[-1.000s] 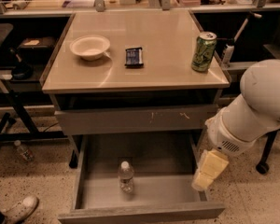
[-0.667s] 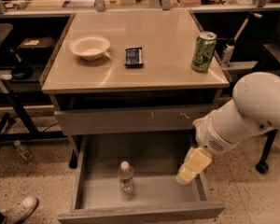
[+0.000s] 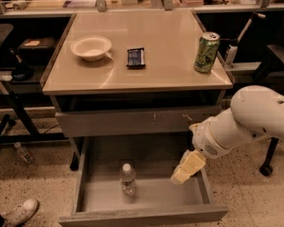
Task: Pick water bottle from middle drawer and place on counter
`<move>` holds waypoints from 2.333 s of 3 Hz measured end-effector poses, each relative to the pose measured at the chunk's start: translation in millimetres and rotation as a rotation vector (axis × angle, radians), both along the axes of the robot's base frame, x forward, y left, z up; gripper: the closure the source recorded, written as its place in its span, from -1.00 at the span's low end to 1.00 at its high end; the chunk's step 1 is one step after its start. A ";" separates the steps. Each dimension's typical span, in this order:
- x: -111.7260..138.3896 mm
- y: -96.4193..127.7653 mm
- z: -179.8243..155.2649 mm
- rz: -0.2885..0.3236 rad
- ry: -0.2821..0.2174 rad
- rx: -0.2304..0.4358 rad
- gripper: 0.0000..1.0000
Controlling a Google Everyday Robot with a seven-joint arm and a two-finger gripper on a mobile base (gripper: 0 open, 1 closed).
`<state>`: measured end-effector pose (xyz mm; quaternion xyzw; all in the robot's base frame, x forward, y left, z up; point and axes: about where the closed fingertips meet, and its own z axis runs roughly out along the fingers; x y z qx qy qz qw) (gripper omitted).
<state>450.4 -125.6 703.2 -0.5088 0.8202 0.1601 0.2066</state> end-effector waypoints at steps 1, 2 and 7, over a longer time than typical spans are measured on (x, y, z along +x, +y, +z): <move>0.0 7.3 -24.5 -0.004 0.013 0.036 -1.00; 5.8 27.3 -64.0 0.009 0.010 0.122 -1.00; 45.8 123.1 -202.5 0.081 -0.013 0.421 -1.00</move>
Offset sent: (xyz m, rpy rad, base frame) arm 0.0186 0.0565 -0.1164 0.2514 -0.0178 0.0487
